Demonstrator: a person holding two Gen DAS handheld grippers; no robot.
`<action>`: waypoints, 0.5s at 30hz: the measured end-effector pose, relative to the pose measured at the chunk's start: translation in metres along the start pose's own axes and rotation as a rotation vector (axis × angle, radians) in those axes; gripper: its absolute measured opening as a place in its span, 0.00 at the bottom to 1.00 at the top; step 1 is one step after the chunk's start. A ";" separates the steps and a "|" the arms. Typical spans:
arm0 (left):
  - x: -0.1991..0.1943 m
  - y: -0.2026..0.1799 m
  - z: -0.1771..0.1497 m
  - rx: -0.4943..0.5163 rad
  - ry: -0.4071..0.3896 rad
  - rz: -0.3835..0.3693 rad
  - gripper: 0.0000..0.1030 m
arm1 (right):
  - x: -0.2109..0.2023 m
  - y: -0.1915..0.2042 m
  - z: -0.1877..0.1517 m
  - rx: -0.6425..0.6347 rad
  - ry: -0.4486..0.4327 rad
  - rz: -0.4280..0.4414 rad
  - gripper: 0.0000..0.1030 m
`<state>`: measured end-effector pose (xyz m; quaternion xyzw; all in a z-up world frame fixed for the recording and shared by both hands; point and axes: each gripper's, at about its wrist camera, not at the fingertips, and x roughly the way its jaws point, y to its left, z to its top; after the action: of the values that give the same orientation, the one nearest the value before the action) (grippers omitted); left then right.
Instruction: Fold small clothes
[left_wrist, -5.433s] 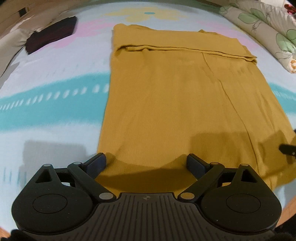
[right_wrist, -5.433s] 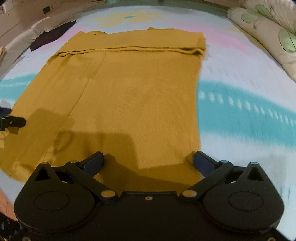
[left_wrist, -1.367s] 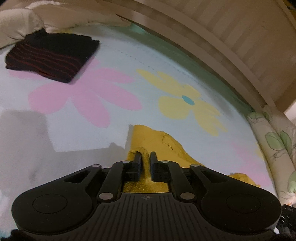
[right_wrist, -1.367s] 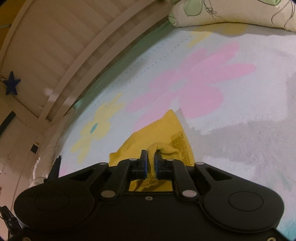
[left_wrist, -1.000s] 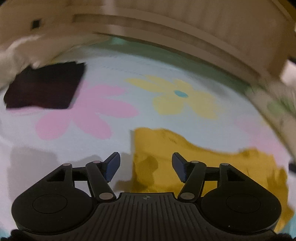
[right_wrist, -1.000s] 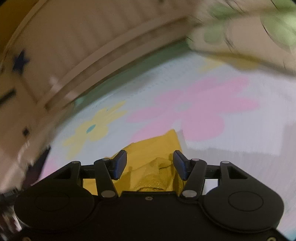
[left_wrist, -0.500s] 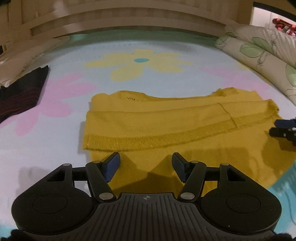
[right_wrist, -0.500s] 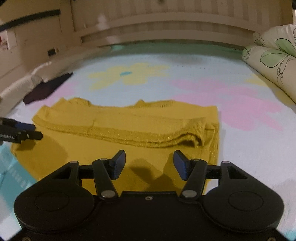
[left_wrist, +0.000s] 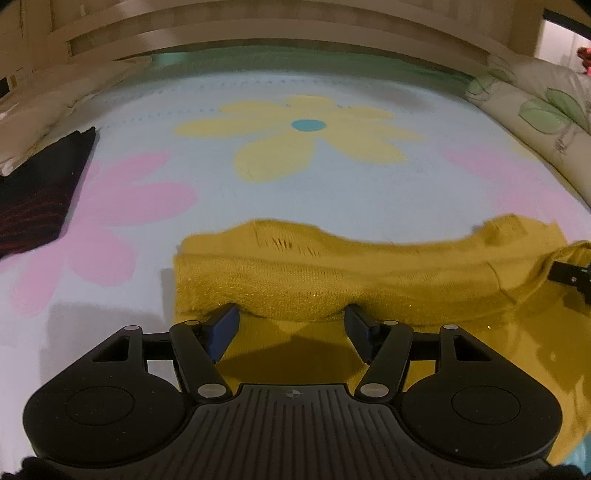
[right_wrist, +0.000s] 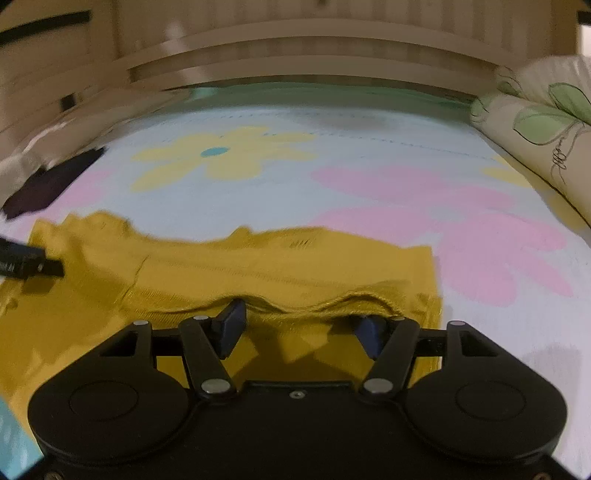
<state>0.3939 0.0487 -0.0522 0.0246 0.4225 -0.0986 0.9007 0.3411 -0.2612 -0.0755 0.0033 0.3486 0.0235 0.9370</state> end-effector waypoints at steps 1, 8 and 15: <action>0.003 0.002 0.004 -0.015 -0.003 -0.001 0.60 | 0.004 -0.002 0.004 0.008 0.003 -0.005 0.65; 0.007 0.017 0.021 -0.106 -0.048 0.022 0.60 | 0.011 -0.020 0.020 0.117 -0.027 -0.034 0.65; -0.005 0.015 0.025 -0.069 -0.073 0.027 0.60 | -0.001 -0.036 0.021 0.165 -0.078 -0.077 0.76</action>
<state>0.4129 0.0607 -0.0325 -0.0047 0.3920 -0.0726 0.9171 0.3556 -0.2974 -0.0597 0.0678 0.3126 -0.0412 0.9466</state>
